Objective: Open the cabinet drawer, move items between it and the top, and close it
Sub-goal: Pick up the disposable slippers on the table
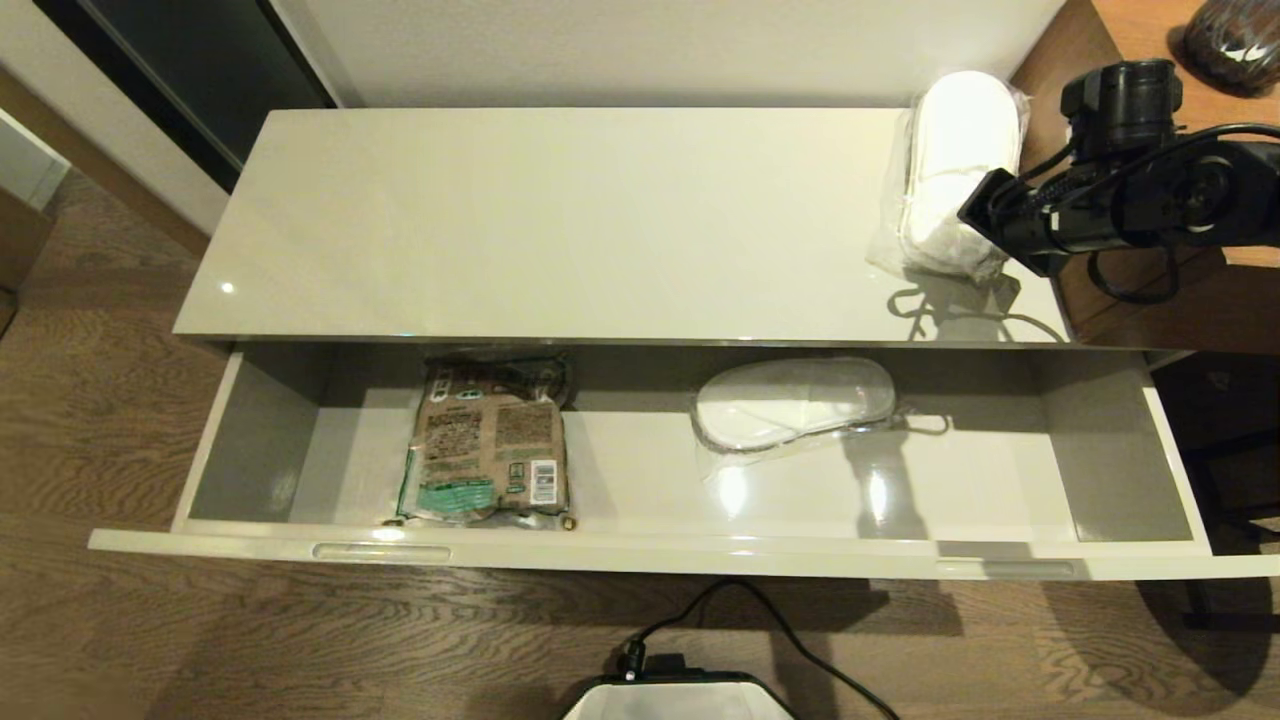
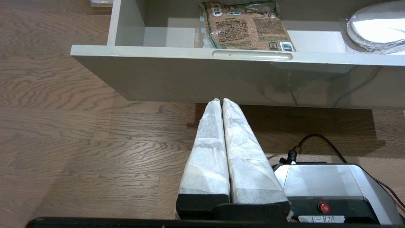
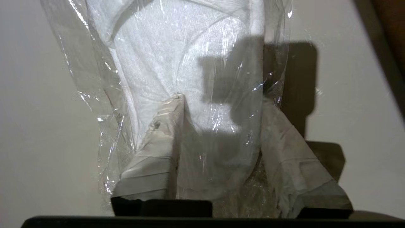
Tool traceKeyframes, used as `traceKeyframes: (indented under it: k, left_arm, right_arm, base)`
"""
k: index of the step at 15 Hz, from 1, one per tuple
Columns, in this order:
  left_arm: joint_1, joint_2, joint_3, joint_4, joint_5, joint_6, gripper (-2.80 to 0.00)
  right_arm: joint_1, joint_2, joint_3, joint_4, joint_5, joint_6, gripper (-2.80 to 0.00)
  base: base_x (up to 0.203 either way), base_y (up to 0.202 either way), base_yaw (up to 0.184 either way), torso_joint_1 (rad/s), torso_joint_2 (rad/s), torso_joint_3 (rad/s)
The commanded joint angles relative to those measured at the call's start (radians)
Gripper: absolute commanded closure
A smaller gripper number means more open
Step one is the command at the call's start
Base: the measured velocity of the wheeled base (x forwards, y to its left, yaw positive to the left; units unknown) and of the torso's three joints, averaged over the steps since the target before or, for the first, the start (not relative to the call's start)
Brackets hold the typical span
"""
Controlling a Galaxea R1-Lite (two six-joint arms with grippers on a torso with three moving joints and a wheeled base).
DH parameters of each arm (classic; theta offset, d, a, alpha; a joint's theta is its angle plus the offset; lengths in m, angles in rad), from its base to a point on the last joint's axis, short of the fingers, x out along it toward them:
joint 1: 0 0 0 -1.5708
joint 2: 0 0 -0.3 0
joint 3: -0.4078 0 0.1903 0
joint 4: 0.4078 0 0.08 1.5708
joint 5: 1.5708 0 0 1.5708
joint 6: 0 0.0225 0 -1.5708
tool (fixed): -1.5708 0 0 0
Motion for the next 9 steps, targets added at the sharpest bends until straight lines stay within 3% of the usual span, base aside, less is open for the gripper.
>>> traceKeyframes:
  k: [1, 9]
  left_arm:
    - [0.000, 0.000, 0.000, 0.000, -0.001, 0.001, 0.00]
    - [0.000, 0.001, 0.000, 0.000, -0.001, 0.001, 0.00]
  right_arm:
    - [0.002, 0.001, 0.000, 0.005, 0.003, 0.005, 0.00]
    - [0.015, -0.056, 0.000, 0.037, 0.005, 0.010, 0.00]
  base:
    - [0.000, 0.000, 0.000, 0.000, 0.00, 0.000]
    - [0.000, 0.000, 0.000, 0.000, 0.00, 0.000]
